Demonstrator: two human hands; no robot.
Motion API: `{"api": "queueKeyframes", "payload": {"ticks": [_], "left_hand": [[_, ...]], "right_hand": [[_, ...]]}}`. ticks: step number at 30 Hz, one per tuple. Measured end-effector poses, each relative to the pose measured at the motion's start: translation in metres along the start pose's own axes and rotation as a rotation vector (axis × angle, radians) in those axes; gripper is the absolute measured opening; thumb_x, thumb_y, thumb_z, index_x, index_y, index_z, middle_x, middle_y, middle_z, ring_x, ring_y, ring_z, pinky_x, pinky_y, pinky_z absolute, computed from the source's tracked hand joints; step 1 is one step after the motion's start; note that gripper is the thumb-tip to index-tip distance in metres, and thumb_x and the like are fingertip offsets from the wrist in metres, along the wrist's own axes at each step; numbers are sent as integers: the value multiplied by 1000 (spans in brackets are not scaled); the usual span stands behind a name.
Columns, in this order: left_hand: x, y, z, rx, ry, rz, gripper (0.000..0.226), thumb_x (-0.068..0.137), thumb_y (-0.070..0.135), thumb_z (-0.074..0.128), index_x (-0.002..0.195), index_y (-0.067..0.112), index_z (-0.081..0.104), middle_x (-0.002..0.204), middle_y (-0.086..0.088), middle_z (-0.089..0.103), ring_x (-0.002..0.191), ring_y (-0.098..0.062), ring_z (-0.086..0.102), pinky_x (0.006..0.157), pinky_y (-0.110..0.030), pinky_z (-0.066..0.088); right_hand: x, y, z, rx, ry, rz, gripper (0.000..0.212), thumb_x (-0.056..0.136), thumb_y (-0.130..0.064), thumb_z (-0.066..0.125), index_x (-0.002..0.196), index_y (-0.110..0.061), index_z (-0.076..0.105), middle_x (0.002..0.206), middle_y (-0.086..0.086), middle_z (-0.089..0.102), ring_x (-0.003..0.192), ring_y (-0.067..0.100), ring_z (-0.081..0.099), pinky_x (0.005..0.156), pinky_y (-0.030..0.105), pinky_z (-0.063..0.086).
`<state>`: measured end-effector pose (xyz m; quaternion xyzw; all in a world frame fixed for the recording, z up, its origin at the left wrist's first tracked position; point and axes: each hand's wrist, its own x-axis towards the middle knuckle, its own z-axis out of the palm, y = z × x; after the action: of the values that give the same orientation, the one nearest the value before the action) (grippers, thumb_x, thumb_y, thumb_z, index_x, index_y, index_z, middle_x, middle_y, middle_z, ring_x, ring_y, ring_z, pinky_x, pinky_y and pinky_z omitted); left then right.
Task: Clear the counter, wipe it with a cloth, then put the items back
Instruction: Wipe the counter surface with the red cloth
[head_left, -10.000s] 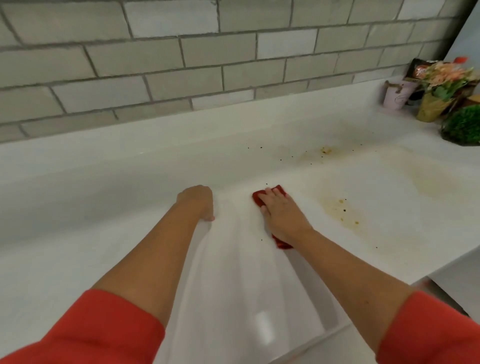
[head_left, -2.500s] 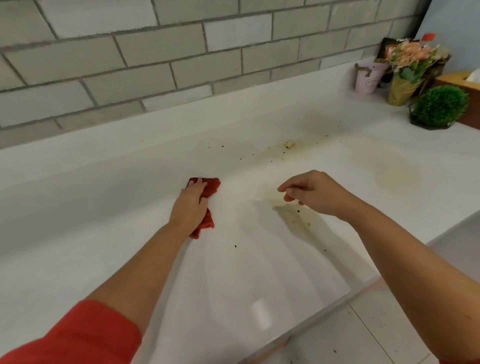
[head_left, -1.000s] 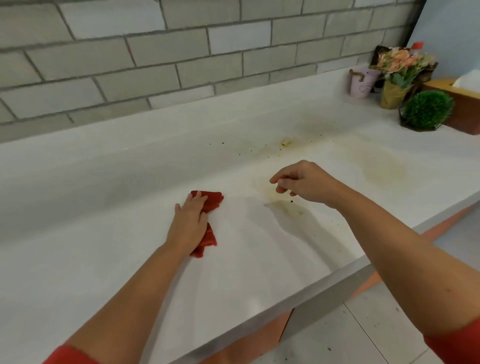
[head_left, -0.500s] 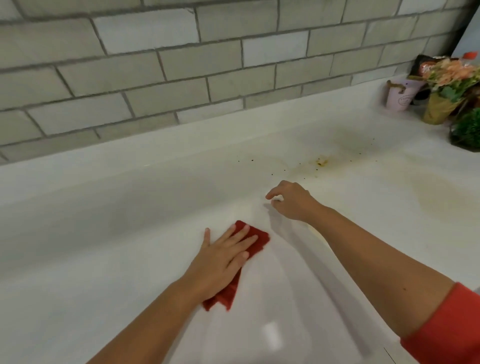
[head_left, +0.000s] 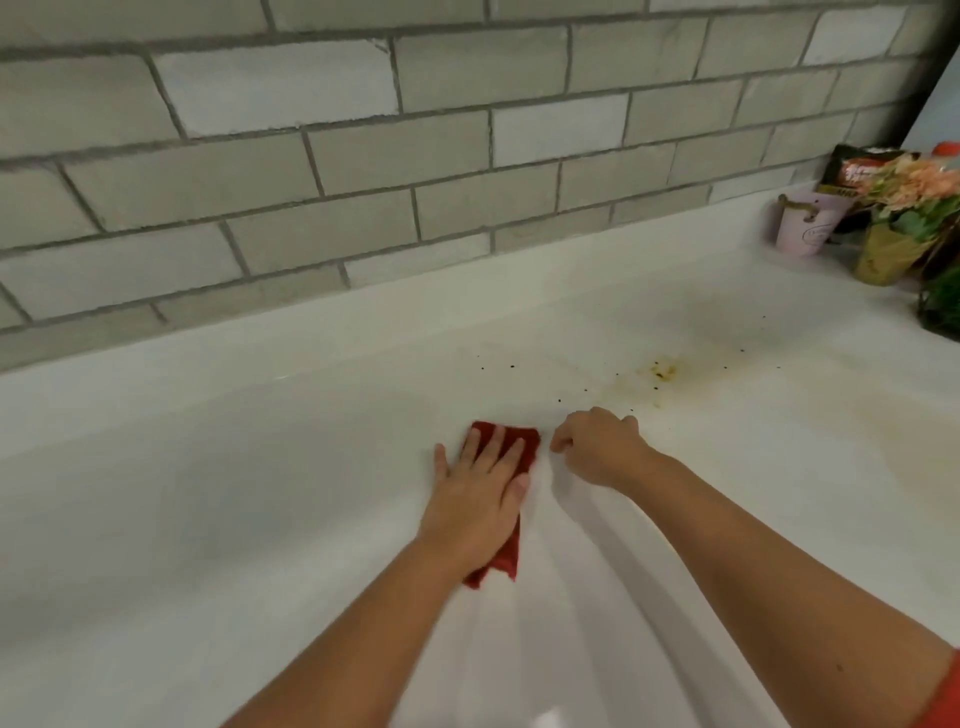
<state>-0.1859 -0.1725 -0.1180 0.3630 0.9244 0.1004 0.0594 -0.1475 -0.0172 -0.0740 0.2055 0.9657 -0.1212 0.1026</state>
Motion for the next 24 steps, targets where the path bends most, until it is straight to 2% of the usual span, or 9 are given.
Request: {"api": "queueKeyframes", "payload": {"ticks": [3, 7, 9, 12, 16, 20, 22, 23, 24], "left_hand": [[-14, -3, 1, -8, -13, 78, 47, 102, 33, 16, 149, 34, 11, 158, 13, 3, 146, -8, -7, 115, -47, -11], [42, -82, -18, -12, 52, -248, 48, 102, 27, 19, 149, 28, 12, 159, 8, 4, 146, -10, -1, 115, -52, -1], [70, -117, -27, 41, 43, -372, 48, 102, 29, 16, 150, 23, 11, 159, 5, 6, 147, -15, 1, 115, -55, 3], [105, -132, -35, 43, 25, -428, 51, 102, 33, 12, 151, 17, 9, 159, -3, 6, 146, -25, 3, 116, -51, 1], [140, -99, -30, 6, 58, -370, 52, 101, 34, 15, 150, 15, 12, 158, -7, 8, 145, -30, 5, 116, -48, 3], [136, -66, -19, -87, 87, -95, 47, 99, 18, 27, 146, 18, 27, 156, -3, 22, 142, -28, 19, 117, -42, 15], [118, -61, -18, -271, 128, -8, 46, 96, 9, 31, 135, 29, 46, 140, -4, 47, 118, -24, 50, 102, -35, 39], [110, -62, -21, -404, 162, -43, 46, 96, 8, 31, 121, 39, 54, 120, -3, 59, 92, -16, 62, 84, -31, 51], [107, -66, -25, -563, 204, -130, 45, 96, 11, 31, 106, 45, 57, 99, 1, 63, 66, -9, 63, 63, -28, 54]], "right_hand": [[7, 0, -6, -17, -18, -7, 34, 90, -9, 41, 108, -20, 68, 116, -1, 62, 110, 22, 50, 94, 36, 28], [9, 3, 3, -98, -27, -49, 22, 90, -11, 37, 91, -11, 59, 104, 2, 57, 90, 21, 45, 81, 33, 23], [9, 7, 6, -76, -22, -58, 27, 93, -16, 34, 100, -15, 60, 100, -1, 52, 91, 19, 45, 79, 32, 22], [14, 10, 4, -32, -37, -50, 33, 92, -16, 36, 108, -18, 64, 100, -3, 54, 99, 20, 53, 80, 31, 22], [12, 6, 3, -100, -15, -101, 13, 93, -17, 39, 85, -15, 49, 98, 1, 56, 87, 20, 49, 79, 27, 25], [4, 1, 10, -165, 59, -155, 7, 93, -13, 39, 93, -14, 46, 95, 6, 53, 92, 24, 57, 75, 25, 29], [6, 2, 10, -164, 48, -162, 17, 93, -16, 39, 101, -11, 54, 93, 3, 49, 96, 25, 58, 75, 25, 30], [7, 3, 9, -147, 29, -154, 21, 93, -17, 39, 104, -9, 56, 93, 2, 48, 94, 25, 56, 74, 25, 31], [8, 3, 8, -127, 11, -147, 23, 93, -18, 39, 104, -9, 57, 93, 2, 47, 91, 24, 54, 73, 25, 32]]}}
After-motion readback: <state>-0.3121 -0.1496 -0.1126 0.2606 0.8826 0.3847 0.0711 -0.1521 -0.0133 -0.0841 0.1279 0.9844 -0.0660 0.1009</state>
